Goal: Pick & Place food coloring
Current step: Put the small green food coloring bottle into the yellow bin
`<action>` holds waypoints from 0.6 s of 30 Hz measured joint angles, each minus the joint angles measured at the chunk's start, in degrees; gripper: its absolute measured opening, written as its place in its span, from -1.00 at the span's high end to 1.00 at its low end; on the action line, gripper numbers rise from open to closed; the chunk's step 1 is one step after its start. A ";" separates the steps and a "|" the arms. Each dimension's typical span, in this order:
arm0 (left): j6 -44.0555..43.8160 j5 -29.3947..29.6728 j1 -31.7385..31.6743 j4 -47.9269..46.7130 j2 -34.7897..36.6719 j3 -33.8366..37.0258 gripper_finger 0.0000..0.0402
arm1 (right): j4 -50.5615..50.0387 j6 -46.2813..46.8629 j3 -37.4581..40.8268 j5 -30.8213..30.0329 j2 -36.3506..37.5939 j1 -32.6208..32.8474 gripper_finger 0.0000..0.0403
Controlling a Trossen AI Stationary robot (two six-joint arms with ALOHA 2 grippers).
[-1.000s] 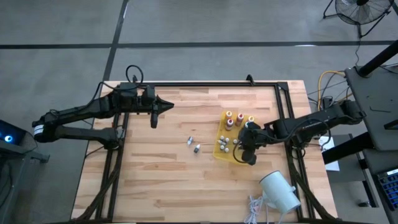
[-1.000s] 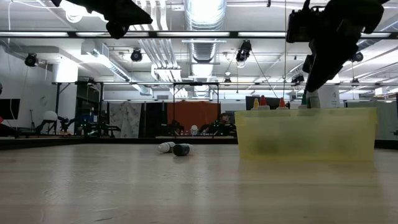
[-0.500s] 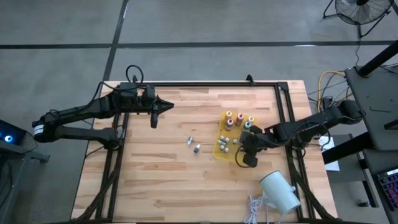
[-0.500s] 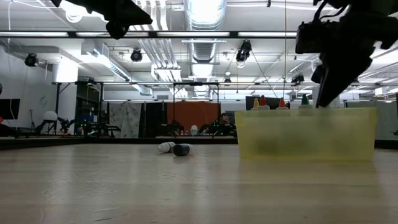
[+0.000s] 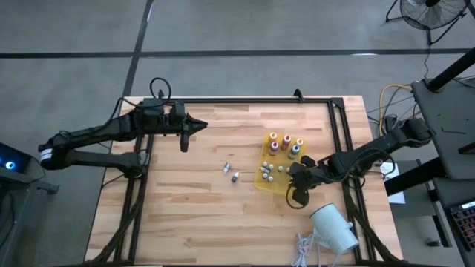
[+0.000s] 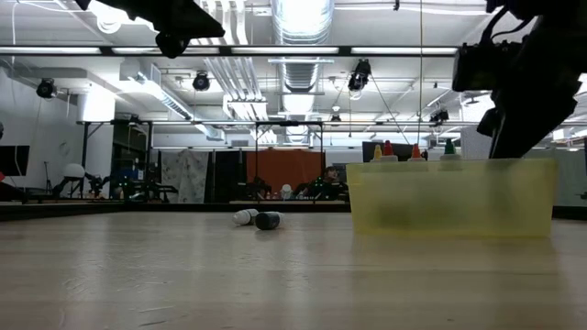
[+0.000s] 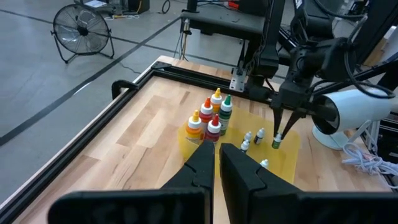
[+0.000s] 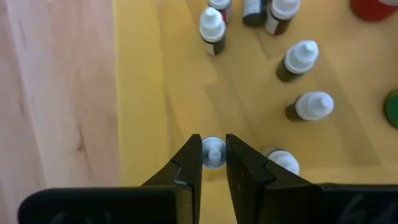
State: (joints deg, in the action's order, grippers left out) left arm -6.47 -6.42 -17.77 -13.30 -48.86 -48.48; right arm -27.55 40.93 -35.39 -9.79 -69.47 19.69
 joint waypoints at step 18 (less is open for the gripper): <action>-1.06 0.11 -0.01 0.00 0.00 0.01 1.00 | 2.33 3.21 3.84 -1.57 0.00 0.33 0.78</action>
State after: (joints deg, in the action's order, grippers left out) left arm -7.53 -6.31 -17.78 -13.30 -48.86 -48.47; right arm -25.22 44.14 -31.55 -11.36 -69.47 20.02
